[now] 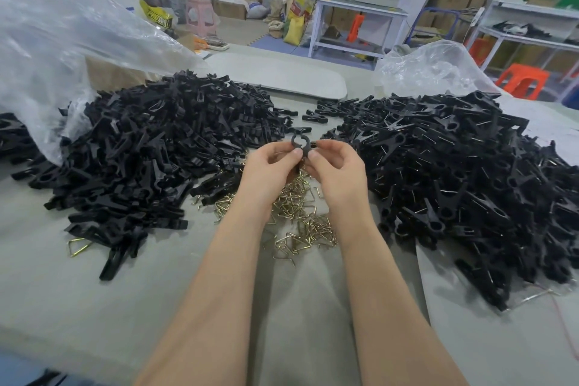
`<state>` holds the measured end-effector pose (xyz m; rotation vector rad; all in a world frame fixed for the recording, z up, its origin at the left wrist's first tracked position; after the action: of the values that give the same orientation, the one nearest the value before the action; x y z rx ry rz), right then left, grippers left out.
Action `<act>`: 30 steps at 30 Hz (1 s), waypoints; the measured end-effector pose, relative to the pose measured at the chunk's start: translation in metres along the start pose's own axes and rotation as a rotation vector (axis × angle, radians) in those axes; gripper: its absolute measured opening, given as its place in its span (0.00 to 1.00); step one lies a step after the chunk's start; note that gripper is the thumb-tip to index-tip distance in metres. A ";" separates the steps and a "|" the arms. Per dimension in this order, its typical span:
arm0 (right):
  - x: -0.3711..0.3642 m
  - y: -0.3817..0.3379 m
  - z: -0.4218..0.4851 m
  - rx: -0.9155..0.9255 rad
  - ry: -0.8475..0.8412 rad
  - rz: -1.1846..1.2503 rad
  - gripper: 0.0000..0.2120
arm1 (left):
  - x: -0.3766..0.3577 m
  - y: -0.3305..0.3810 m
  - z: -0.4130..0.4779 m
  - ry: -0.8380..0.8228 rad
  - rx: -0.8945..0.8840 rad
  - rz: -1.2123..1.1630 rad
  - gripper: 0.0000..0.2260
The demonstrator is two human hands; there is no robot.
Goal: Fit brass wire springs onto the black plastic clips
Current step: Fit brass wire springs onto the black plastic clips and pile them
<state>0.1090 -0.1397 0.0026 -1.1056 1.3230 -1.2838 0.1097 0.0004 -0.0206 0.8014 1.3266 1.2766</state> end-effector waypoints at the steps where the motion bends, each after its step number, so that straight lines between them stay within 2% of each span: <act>1: -0.001 -0.001 0.000 0.008 -0.010 -0.008 0.08 | -0.001 0.000 0.000 -0.010 0.002 0.000 0.03; 4: -0.001 -0.003 0.001 0.028 -0.033 -0.066 0.10 | 0.000 0.000 0.000 -0.022 0.009 0.020 0.03; 16: 0.004 0.000 0.002 -0.009 -0.024 -0.060 0.07 | -0.004 0.005 -0.006 -0.049 0.021 0.016 0.03; 19: 0.003 0.001 0.002 -0.049 -0.049 0.027 0.06 | -0.007 0.009 -0.007 -0.085 0.004 -0.010 0.02; 21: -0.003 0.003 0.001 -0.112 -0.130 0.170 0.07 | -0.009 0.011 -0.008 -0.094 0.010 -0.008 0.02; 25: -0.013 0.005 -0.004 -0.227 -0.285 0.375 0.08 | -0.012 0.003 -0.011 -0.133 0.120 -0.066 0.10; 28: -0.013 0.006 -0.005 -0.264 -0.280 0.411 0.04 | -0.016 0.001 -0.014 -0.193 0.174 -0.131 0.10; 30: -0.009 0.008 -0.003 -0.273 -0.220 0.379 0.03 | -0.013 0.003 -0.011 -0.153 0.154 -0.189 0.10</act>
<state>0.1072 -0.1301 -0.0051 -1.0794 1.4803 -0.6998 0.1006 -0.0136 -0.0164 0.8414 1.3534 0.9552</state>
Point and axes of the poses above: each hand's wrist, its own z-axis towards the middle knuckle, its own x-axis out of the back of the hand, y = z × x, the point moved 10 cm from there along z, towards the middle knuckle, and after that the axes turned 8 degrees about -x, right-handed, at the moved point
